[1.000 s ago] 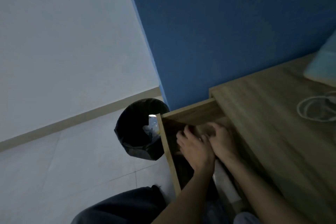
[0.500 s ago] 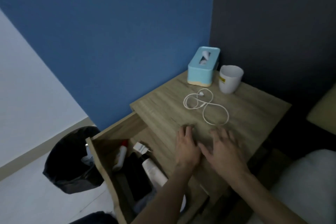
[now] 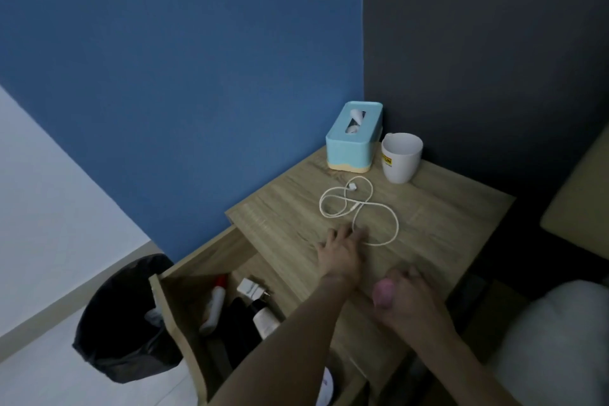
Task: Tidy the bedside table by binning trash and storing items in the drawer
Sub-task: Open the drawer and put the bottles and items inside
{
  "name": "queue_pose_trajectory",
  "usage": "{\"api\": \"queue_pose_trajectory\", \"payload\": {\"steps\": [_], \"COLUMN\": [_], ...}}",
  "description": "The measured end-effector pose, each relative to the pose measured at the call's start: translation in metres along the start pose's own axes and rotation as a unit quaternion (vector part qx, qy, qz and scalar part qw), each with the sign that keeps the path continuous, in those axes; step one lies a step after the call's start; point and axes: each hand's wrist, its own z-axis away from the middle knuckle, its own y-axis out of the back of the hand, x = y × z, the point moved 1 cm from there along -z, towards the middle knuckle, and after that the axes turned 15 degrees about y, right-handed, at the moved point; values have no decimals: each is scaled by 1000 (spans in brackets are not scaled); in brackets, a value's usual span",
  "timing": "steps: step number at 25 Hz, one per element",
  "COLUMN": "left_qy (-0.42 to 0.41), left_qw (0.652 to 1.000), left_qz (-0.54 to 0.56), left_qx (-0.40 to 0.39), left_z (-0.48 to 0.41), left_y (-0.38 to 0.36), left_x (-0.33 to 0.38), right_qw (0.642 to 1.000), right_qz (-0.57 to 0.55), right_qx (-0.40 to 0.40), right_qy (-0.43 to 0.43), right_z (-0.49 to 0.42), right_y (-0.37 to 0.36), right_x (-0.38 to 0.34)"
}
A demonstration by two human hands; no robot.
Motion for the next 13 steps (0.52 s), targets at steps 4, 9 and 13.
{"api": "queue_pose_trajectory", "payload": {"steps": [4, 9, 13], "left_qy": [25, 13, -19], "left_qw": [999, 997, 992], "left_qz": [24, 71, 124], "left_qx": [31, 21, -27], "left_z": [2, 10, 16], "left_y": [-1, 7, 21], "left_x": [-12, -34, -54], "right_qw": [1000, 999, 995], "right_qz": [-5, -26, -61], "right_qx": [-3, 11, -1], "right_qy": [-2, 35, 75], "right_z": [-5, -6, -3], "right_y": [-9, -17, -43], "right_x": [5, -2, -27]}}
